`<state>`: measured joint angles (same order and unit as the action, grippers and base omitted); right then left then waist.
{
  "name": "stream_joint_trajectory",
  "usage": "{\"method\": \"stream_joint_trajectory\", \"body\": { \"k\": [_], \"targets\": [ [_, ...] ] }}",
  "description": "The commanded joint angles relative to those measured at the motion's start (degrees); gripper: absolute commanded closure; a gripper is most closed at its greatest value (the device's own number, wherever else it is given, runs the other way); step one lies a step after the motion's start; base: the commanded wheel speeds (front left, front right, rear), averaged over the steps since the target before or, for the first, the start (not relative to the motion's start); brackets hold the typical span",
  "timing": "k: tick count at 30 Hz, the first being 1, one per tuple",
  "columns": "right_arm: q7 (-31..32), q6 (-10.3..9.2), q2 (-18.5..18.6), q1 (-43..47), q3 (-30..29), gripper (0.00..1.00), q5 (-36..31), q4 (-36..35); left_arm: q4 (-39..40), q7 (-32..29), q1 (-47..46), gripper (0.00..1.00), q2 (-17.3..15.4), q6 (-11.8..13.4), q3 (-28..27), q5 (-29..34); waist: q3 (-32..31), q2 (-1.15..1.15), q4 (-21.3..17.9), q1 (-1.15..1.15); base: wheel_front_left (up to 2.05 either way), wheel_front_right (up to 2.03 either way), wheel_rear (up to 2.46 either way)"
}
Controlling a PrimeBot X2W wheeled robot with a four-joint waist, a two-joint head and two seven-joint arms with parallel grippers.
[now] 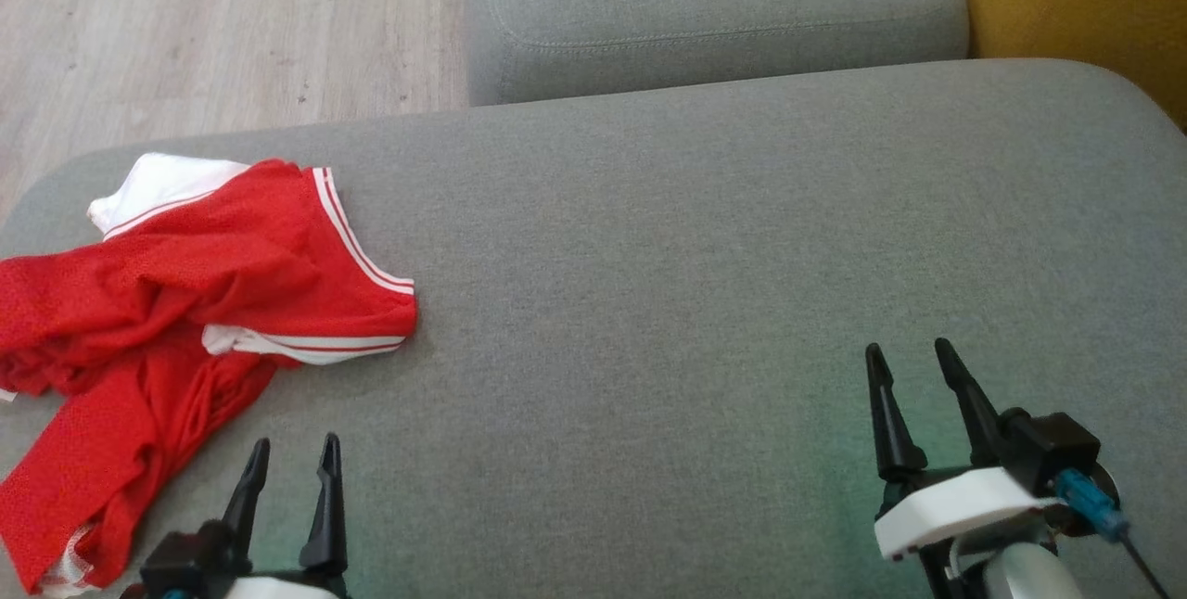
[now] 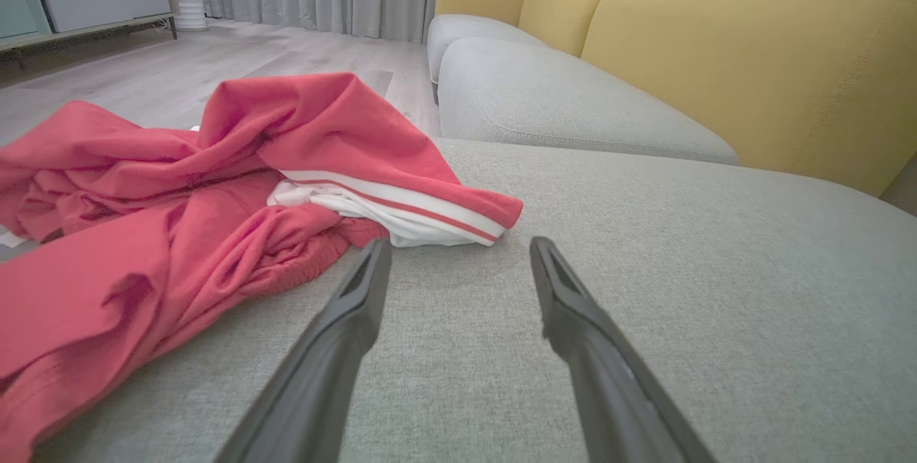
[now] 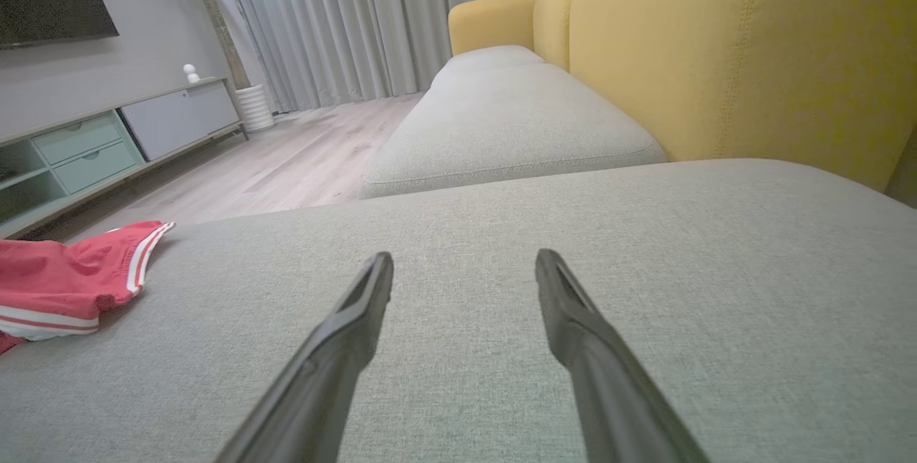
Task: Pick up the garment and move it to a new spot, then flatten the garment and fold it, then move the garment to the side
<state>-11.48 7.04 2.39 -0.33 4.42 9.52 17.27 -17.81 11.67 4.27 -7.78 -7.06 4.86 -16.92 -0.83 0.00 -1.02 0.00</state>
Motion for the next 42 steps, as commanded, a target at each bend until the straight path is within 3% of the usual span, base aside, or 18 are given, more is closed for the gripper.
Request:
{"method": "stream_joint_trajectory", "body": {
  "k": [1,16,42],
  "targets": [
    [-1.03,0.40,0.47,-0.89,1.01,0.00,-1.33,-1.55,1.41,0.81,-0.67,0.00,-0.60,0.14,-2.13,1.32,-0.05,0.00,-0.01,0.00,0.00,0.00,0.00],
    [-3.52,0.45,0.49,-0.40,1.64,0.00,-9.98,-0.47,1.48,3.33,0.36,0.00,0.20,-0.17,-4.33,9.71,-0.21,0.00,-0.18,0.00,0.00,0.00,0.00],
    [-3.52,0.45,0.49,-0.46,2.08,0.00,-7.39,1.54,1.65,3.33,0.16,0.00,1.98,-0.41,-6.80,7.25,-0.23,0.00,-0.42,0.00,0.00,0.00,0.00]
  ]
}}
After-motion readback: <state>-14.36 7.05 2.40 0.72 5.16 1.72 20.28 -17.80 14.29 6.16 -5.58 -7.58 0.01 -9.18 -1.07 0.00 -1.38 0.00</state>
